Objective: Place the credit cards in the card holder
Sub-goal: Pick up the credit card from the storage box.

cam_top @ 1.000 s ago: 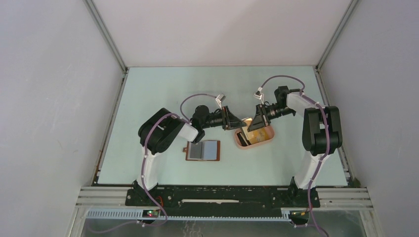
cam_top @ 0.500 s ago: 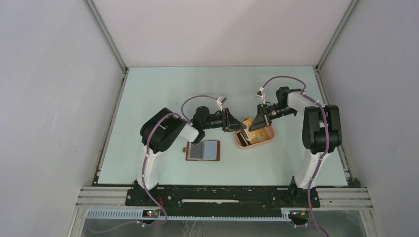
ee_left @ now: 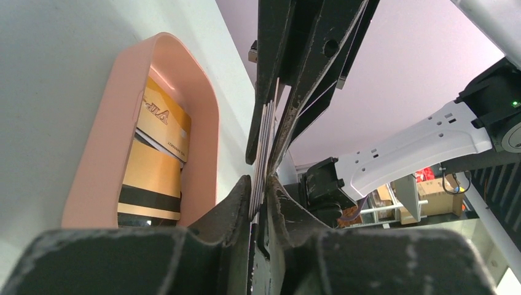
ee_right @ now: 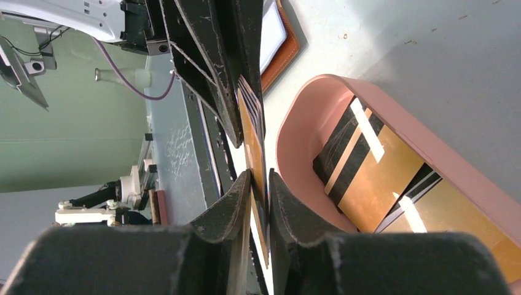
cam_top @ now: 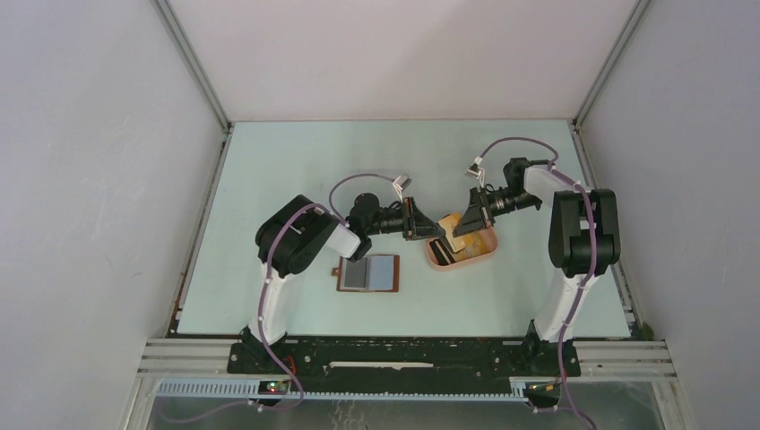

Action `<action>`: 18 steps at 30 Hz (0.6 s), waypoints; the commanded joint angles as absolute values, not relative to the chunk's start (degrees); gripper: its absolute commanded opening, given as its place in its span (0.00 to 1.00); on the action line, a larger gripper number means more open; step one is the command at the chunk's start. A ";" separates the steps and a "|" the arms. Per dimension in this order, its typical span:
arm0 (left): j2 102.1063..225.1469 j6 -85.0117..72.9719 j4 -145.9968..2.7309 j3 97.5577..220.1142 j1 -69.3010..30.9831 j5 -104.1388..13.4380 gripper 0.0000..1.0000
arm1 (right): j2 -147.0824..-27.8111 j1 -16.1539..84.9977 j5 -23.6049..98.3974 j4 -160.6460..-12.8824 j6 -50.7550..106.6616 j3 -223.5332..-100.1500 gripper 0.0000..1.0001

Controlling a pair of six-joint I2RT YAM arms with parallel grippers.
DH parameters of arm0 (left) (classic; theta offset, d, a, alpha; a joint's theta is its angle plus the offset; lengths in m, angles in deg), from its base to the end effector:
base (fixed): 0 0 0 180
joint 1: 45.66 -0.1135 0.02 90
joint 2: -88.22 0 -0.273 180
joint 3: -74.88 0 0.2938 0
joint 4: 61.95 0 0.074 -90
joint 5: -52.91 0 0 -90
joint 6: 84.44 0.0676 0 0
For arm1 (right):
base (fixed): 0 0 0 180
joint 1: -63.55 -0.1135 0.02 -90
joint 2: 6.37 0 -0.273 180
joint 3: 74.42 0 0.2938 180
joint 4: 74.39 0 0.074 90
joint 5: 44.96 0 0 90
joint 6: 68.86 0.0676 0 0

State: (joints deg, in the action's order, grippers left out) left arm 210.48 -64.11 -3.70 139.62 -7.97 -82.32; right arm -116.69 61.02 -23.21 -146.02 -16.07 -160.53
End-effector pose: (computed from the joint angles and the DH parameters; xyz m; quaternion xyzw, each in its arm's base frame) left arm 0.3229 -0.3101 0.0981 0.0844 0.6989 -0.6893 0.1714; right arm 0.3695 0.0792 0.1505 -0.2541 0.7872 0.5474 0.1267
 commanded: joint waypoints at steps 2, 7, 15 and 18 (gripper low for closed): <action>211.55 -66.06 1.79 141.59 -8.31 -84.71 0.14 | -117.06 62.75 -23.93 -146.02 -17.54 -162.35 0.22; 212.25 -68.15 3.81 141.85 -8.45 -85.15 0.05 | -117.11 63.11 -24.30 -145.93 -17.36 -162.37 0.23; 212.37 -68.42 4.01 141.77 -8.40 -85.51 0.02 | -117.19 63.11 -24.49 -146.20 -17.29 -162.34 0.35; 212.61 -68.59 4.02 141.99 -8.40 -85.69 0.02 | -117.28 63.11 -24.27 -145.94 -16.87 -162.36 0.35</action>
State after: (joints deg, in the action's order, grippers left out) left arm 212.03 -68.02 0.72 139.62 -8.14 -83.90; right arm -116.75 62.79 -23.65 -146.35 -16.07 -160.64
